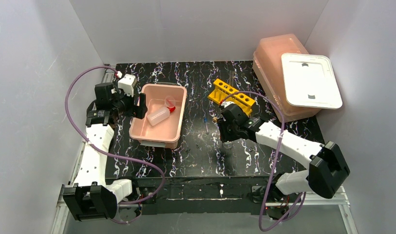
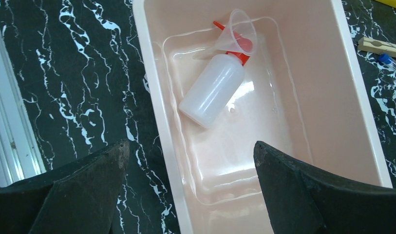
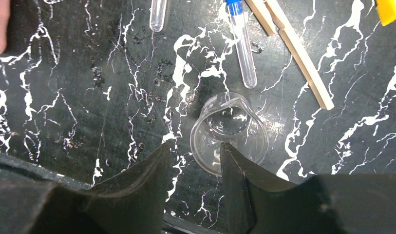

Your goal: Organize the chemistry lab equipment

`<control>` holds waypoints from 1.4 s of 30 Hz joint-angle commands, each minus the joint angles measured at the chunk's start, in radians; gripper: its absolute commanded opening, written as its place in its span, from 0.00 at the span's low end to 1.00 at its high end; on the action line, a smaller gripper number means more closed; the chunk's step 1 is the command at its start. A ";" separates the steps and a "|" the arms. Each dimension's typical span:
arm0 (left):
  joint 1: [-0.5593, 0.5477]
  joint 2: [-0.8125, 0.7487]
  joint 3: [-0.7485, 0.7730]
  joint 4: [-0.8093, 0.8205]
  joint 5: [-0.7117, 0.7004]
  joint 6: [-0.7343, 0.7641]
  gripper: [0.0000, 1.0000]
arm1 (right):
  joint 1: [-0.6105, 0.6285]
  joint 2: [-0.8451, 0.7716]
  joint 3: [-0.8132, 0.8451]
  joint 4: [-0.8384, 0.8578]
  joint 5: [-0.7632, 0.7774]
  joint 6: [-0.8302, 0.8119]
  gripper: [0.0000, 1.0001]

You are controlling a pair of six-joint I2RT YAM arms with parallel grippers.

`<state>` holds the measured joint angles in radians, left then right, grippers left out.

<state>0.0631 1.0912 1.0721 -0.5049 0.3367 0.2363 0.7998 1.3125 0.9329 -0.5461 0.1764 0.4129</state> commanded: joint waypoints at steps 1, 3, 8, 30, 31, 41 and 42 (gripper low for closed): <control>0.007 -0.001 -0.029 0.014 0.074 0.042 0.99 | 0.002 0.051 -0.016 0.062 -0.001 -0.015 0.50; 0.006 0.000 -0.050 0.025 0.076 0.066 1.00 | 0.001 0.068 -0.024 0.076 -0.002 -0.016 0.49; 0.006 0.004 -0.084 0.023 0.080 0.108 1.00 | 0.001 0.083 -0.042 0.091 0.013 -0.010 0.41; 0.008 0.053 -0.201 0.086 0.081 0.193 0.78 | 0.003 -0.020 -0.031 0.045 0.073 -0.025 0.01; 0.008 0.053 -0.203 0.082 0.087 0.195 0.75 | 0.003 -0.029 -0.026 0.037 0.072 -0.027 0.01; 0.009 0.037 -0.227 0.037 0.168 0.193 0.49 | 0.003 -0.095 0.091 -0.036 0.048 -0.051 0.01; 0.008 0.031 -0.232 0.033 0.176 0.193 0.49 | 0.003 -0.099 0.104 -0.039 0.041 -0.052 0.01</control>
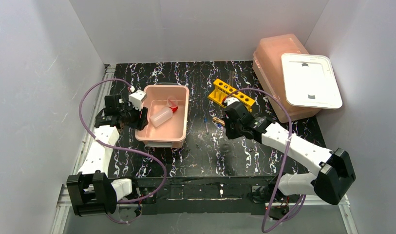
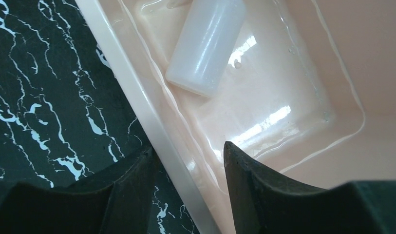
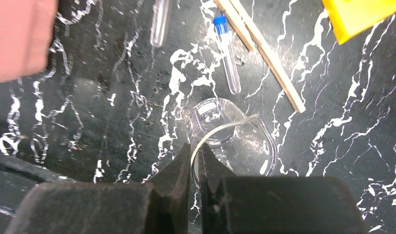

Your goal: Organize the chemistry lab equipment

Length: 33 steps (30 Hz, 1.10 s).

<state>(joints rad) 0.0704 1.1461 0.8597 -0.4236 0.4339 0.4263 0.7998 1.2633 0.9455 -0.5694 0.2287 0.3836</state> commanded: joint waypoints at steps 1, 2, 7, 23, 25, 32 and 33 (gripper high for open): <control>0.001 -0.032 -0.025 -0.053 0.086 0.002 0.49 | 0.003 -0.054 0.107 -0.020 -0.016 -0.026 0.01; 0.001 -0.042 -0.031 -0.057 0.096 0.003 0.49 | 0.003 -0.058 0.123 -0.026 -0.024 -0.027 0.01; 0.000 -0.091 -0.067 -0.078 0.150 -0.011 0.49 | 0.012 -0.066 0.230 -0.046 -0.065 -0.040 0.01; -0.010 -0.168 -0.098 -0.198 0.240 0.064 0.52 | 0.162 0.226 0.707 -0.057 -0.185 -0.137 0.01; -0.010 -0.182 -0.097 -0.210 0.264 0.066 0.53 | 0.186 0.283 0.757 -0.057 -0.207 -0.154 0.01; -0.012 -0.212 -0.088 -0.194 0.278 0.045 0.76 | 0.229 0.444 0.839 -0.041 -0.303 -0.180 0.01; -0.012 -0.213 -0.083 -0.186 0.268 0.034 0.82 | 0.230 0.470 0.839 -0.036 -0.317 -0.182 0.01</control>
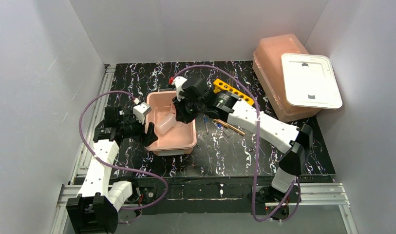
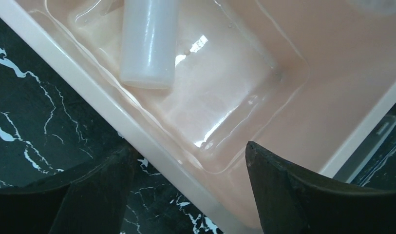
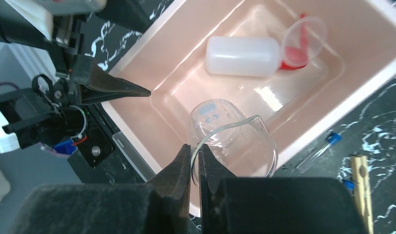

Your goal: Organize the chemistry lab equipment

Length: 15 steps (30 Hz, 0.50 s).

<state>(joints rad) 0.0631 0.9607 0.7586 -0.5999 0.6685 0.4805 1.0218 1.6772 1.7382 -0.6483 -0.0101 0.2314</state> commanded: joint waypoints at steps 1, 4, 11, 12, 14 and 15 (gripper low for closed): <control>-0.003 -0.029 0.028 -0.002 0.026 -0.032 0.87 | 0.010 0.073 0.045 0.046 -0.089 -0.030 0.01; -0.005 -0.031 0.071 0.010 0.002 -0.059 0.96 | 0.014 0.128 0.035 0.050 -0.133 -0.032 0.01; -0.002 -0.061 0.188 0.000 0.003 -0.151 0.98 | 0.036 0.218 0.008 0.068 -0.207 -0.041 0.01; -0.003 -0.068 0.199 0.005 0.003 -0.171 0.98 | 0.038 0.233 0.014 0.069 -0.213 -0.042 0.01; -0.002 -0.083 0.220 0.016 0.002 -0.211 0.98 | 0.042 0.267 0.042 0.062 -0.221 -0.047 0.01; -0.002 -0.091 0.229 0.019 0.000 -0.230 0.98 | 0.045 0.286 0.057 0.055 -0.223 -0.052 0.01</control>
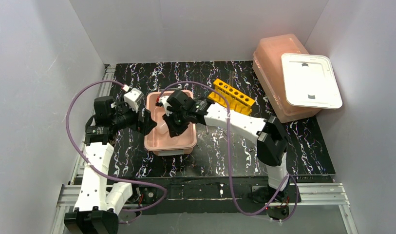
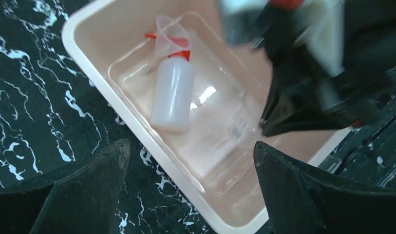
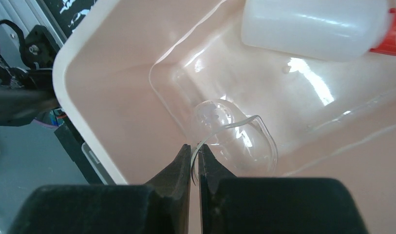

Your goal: Organize the chemistry lab equipment

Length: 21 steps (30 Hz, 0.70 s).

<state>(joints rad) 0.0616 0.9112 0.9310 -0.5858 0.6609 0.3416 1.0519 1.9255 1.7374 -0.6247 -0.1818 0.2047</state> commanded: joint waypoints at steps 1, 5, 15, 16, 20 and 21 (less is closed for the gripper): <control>-0.001 -0.048 0.065 0.008 0.010 -0.112 0.98 | 0.017 0.060 0.078 0.019 -0.052 -0.031 0.01; -0.002 -0.072 0.097 0.014 -0.011 -0.177 0.98 | 0.028 0.150 0.148 -0.027 -0.060 -0.051 0.01; -0.047 -0.077 0.176 0.048 -0.065 -0.213 0.98 | 0.087 0.374 0.352 -0.142 0.029 -0.073 0.26; -0.082 -0.072 0.196 0.052 -0.072 -0.215 0.98 | 0.093 0.394 0.386 -0.167 0.022 -0.071 0.38; -0.085 -0.063 0.245 0.078 -0.120 -0.278 0.98 | 0.082 0.283 0.386 -0.135 0.053 -0.085 0.51; -0.085 -0.062 0.257 0.079 -0.133 -0.290 0.98 | 0.077 0.264 0.383 -0.133 0.053 -0.085 0.52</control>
<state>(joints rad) -0.0219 0.8497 1.1179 -0.5415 0.5777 0.1116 1.1374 2.3039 2.0754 -0.7643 -0.1543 0.1406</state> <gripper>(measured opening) 0.981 0.491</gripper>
